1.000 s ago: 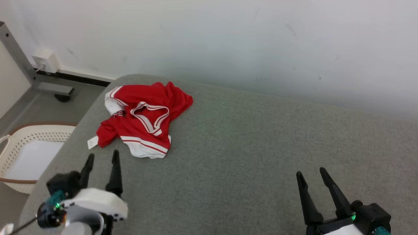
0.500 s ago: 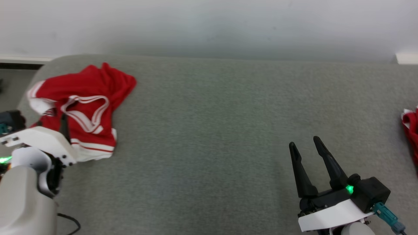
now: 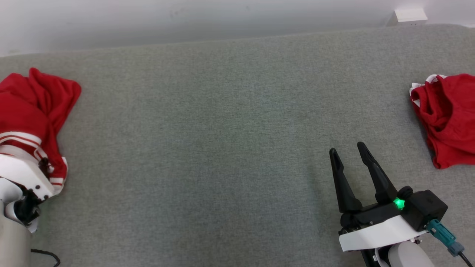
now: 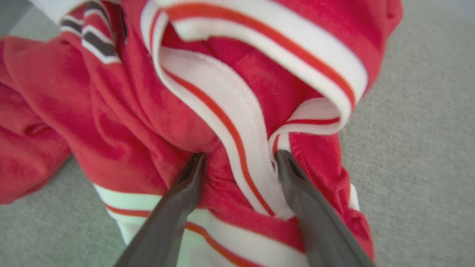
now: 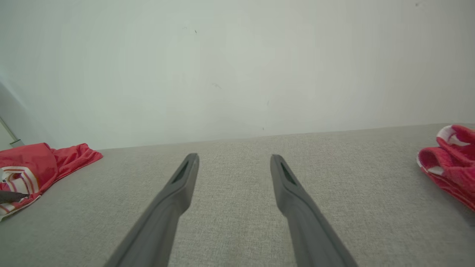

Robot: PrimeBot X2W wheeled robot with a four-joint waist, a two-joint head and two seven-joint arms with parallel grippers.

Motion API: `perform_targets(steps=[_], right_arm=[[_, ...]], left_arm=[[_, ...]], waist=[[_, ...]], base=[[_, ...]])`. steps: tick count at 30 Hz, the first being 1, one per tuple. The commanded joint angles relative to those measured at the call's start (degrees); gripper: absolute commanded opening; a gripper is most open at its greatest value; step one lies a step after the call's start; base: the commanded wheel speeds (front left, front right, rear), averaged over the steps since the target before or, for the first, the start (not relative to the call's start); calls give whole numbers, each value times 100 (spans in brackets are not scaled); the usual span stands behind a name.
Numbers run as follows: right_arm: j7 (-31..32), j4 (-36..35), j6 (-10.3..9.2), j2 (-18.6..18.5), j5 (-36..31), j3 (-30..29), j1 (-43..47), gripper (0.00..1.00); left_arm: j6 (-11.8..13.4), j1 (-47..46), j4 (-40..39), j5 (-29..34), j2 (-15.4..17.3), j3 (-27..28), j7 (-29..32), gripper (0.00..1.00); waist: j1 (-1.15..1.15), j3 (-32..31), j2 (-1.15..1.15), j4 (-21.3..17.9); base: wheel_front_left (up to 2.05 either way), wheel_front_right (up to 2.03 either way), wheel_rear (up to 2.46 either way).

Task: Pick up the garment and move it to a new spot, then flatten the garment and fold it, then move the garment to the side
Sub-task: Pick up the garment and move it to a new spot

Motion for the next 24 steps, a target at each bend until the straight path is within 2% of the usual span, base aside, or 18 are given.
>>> perform_targets(steps=[1, 2, 3, 8, 12, 19, 24], right_arm=[[2, 4, -13, 5, 19, -22, -31, 100], [2, 27, -13, 6, 26, -30, -22, 100], [2, 50, -13, 8, 26, -32, -2, 100], [2, 141, -13, 7, 13, -32, 147, 100], [2, 203, -14, 8, -2, -39, 341, 100], [2, 261, -14, 8, 38, -98, 736, 100], [2, 253, -14, 8, -9, -214, 876, 100]], left_arm=[[-40, 206, 358, -25, -216, -90, 282, 87], [-45, 206, 407, -11, -202, -110, 241, 40], [-40, 199, 440, 3, -181, -119, 140, 0], [-148, 100, 448, 99, -69, -216, -327, 0], [-303, -112, 313, 320, 14, -496, -690, 0], [-561, -405, -167, 636, -97, -1144, -990, 0], [-613, -536, -867, 571, -259, -1628, -1006, 0]], waist=[[0, 24, -1, -43], [0, -2, -1, -39], [0, -45, -1, -29], [0, -486, -1, 72], [0, -979, -1, 201], [0, -1710, -1, 364], [0, -1945, -1, 349]], base=[[0, 0, 0], [0, 0, 0], [0, 0, 0], [0, 0, 0], [0, 0, 0], [0, 0, 0], [0, 0, 0]])
